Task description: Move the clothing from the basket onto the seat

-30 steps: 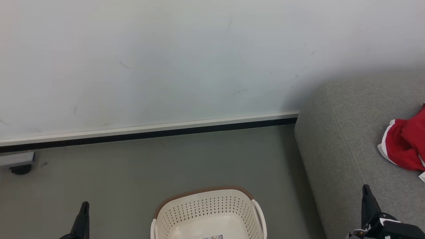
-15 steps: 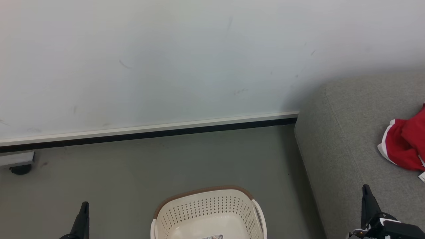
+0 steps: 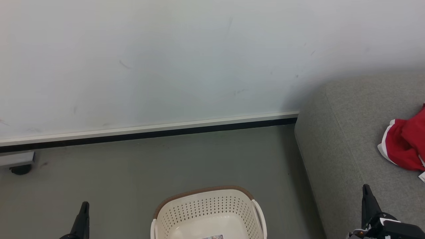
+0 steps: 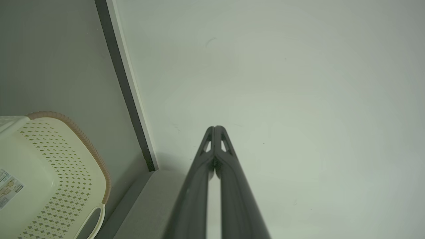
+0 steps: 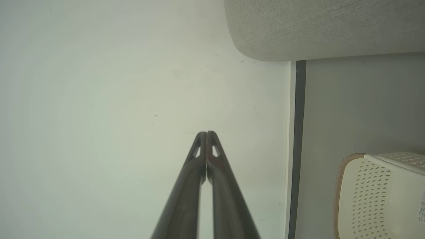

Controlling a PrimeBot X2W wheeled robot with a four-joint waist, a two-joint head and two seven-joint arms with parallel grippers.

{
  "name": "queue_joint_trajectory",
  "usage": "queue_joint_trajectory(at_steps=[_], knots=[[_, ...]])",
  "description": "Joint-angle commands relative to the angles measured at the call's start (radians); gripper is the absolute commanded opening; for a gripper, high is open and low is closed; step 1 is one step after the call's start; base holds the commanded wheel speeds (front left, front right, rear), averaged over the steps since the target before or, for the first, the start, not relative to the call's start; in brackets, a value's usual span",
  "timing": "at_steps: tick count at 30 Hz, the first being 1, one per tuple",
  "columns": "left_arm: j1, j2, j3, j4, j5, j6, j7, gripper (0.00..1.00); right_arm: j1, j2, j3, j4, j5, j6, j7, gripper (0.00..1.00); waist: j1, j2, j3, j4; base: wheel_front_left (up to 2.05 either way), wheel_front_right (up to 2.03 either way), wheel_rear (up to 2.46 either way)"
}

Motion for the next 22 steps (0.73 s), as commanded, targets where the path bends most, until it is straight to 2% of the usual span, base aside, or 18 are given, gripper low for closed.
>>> queue_joint_trajectory(at_steps=[1,22], knots=[[-0.006,-0.001,0.003,0.001,-0.011,-0.001,0.003,0.0,-0.003,-0.007,0.003,-0.005,0.008,0.0,-0.002,0.0,0.0,-0.0001,0.0,0.0,0.0,0.0,0.0],[-0.006,-0.001,0.003,0.001,-0.011,-0.001,0.003,0.0,-0.004,-0.011,0.008,-0.006,0.012,0.0,-0.007,0.0,0.0,-0.0001,0.0,0.0,0.0,0.0,0.0]])
